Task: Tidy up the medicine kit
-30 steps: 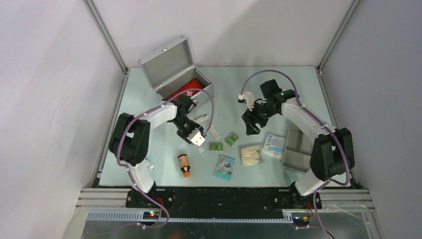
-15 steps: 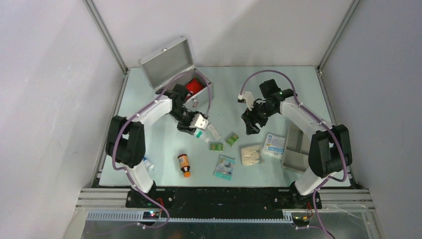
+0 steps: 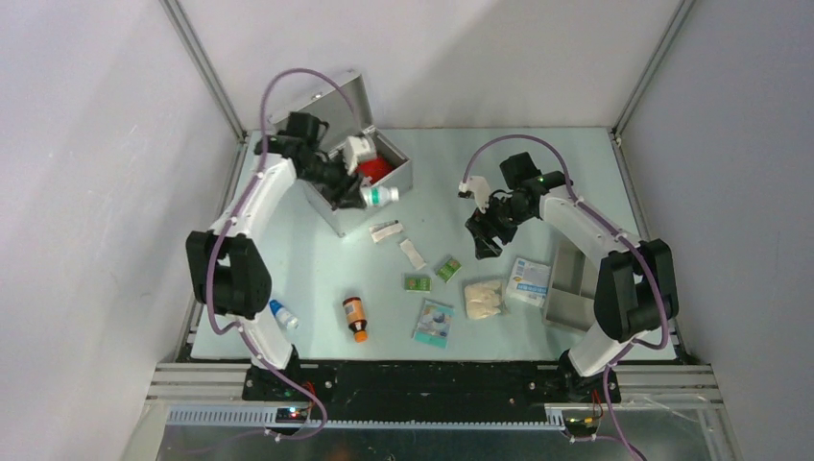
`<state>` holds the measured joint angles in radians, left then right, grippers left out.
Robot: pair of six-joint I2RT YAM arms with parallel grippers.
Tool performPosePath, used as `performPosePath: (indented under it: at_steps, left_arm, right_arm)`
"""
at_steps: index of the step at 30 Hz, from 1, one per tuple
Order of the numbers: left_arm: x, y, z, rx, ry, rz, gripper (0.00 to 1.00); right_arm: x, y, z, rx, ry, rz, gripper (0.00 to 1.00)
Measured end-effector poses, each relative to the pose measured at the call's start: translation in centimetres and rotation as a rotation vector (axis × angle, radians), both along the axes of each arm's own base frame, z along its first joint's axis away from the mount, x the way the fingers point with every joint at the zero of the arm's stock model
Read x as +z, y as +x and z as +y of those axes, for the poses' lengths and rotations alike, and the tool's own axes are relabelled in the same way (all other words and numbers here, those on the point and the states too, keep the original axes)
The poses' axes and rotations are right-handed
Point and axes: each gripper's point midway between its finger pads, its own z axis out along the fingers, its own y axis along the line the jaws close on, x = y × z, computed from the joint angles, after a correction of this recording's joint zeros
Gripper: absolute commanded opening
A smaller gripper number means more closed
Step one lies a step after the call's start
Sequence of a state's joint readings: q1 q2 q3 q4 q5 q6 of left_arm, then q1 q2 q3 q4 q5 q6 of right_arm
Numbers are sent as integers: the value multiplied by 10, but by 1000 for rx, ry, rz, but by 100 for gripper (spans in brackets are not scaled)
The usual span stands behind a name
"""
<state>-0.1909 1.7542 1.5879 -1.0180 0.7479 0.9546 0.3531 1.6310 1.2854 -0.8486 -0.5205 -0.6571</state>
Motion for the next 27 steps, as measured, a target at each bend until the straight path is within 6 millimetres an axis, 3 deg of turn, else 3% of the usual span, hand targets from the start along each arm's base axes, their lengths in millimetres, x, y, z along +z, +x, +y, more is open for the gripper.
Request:
performPosePath:
  at_steps: [2,5,9,12,16,22,27]
  left_arm:
    - [22,22,13,160,-38,15,6]
    - [33,46,40,441,-38,73,9]
    - [27,63,74,883,-38,225,9]
    - [17,72,87,1147,-73,338,6]
    - [-7,83,87,1373,-81,448,3]
    - [-39,98,72,1563,-63,530,10]
    - [-49,100,67,1691,-67,561,38]
  right_arm:
    - [-1,1,0,1,-2,-1,75]
    - [-5,4,1,2,-4,6,74]
    - [-8,9,4,5,-7,14,75]
    - [-6,17,8,6,-4,6,74]
    - [-2,27,12,7,2,-10,74]
    - [-3,26,11,6,-5,5,74]
    - [-4,23,8,4,-19,17,74]
